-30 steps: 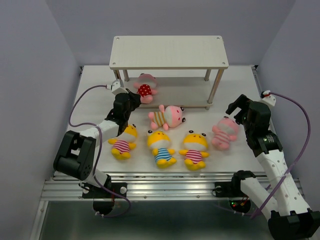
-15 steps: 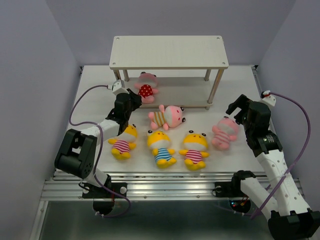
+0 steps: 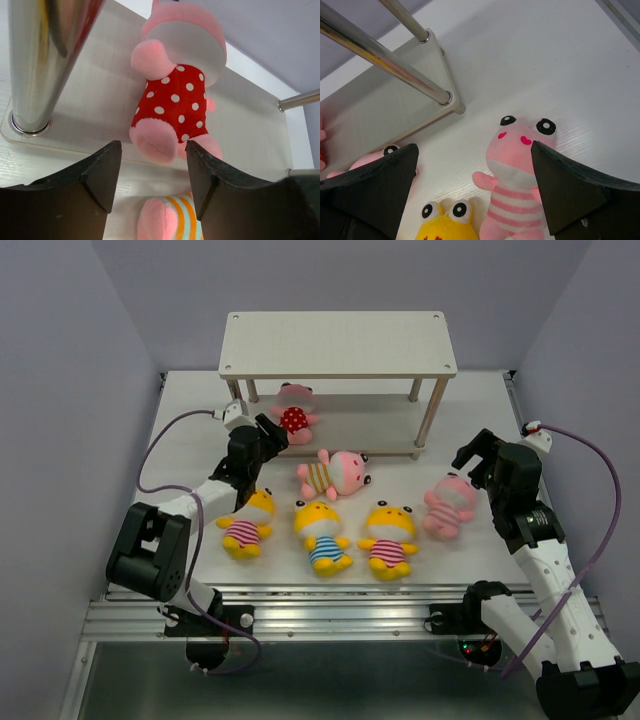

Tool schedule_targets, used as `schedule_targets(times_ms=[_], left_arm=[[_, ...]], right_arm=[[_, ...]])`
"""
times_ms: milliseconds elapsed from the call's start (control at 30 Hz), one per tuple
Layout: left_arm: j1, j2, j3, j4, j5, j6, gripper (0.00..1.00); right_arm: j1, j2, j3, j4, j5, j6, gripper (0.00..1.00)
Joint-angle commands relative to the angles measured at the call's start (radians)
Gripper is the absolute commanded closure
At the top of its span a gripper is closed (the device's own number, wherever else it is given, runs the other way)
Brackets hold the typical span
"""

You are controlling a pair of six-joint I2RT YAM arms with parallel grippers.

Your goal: Place and organize the stuffed toys onto the shelf

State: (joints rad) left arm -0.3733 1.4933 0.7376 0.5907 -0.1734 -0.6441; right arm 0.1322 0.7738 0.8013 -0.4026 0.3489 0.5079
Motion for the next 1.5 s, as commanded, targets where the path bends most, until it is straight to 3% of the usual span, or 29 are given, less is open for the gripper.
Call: schedule_targets(times_ms=[0,333,367,400,433,467,667,967,1167,1300,1467], left_arm=[[-0.004,-0.093,0.002,0.009,0.0,0.017,0.34],[-0.01,-0.24,-0.055,-0.066,0.087,0.04,0.17],[-0.012,-0.251,-0.064,-0.074,0.122,0.049,0.14],[-0.019,-0.271,-0.07,-0.081,0.139,0.067,0.03],[-0.024,-0.28,-0.084,-0.098,0.185,0.081,0.01],[-0.027,-0.289,-0.09,-0.106,0.186,0.101,0.01],[-0.065,-0.332,-0.148,-0.169,0.535,0.331,0.01],[-0.065,-0.208,-0.077,-0.284,0.508,0.419,0.01],[-0.064,-0.111,-0.057,-0.238,0.515,0.397,0.02],[-0.064,-0.087,-0.026,-0.215,0.503,0.383,0.11],[-0.062,-0.045,0.009,-0.223,0.463,0.385,0.13]], right_arm=[[0.0,-0.011,-0.016,0.047,0.01,-0.016,0.0],[0.0,-0.018,-0.02,0.045,-0.013,-0.019,0.0],[0.0,-0.019,-0.022,0.045,-0.016,-0.02,0.0],[0.0,-0.022,-0.021,0.045,-0.019,-0.022,0.0],[0.0,-0.022,-0.022,0.045,-0.027,-0.023,0.0],[0.0,-0.025,-0.022,0.045,-0.031,-0.025,0.0],[0.0,-0.047,-0.031,0.048,-0.044,-0.022,0.0],[0.0,-0.031,-0.024,0.048,-0.09,-0.039,0.0],[0.0,-0.024,-0.022,0.048,-0.103,-0.043,0.0],[0.0,-0.019,-0.017,0.048,-0.096,-0.046,0.0],[0.0,-0.03,-0.017,0.048,-0.085,-0.046,0.0]])
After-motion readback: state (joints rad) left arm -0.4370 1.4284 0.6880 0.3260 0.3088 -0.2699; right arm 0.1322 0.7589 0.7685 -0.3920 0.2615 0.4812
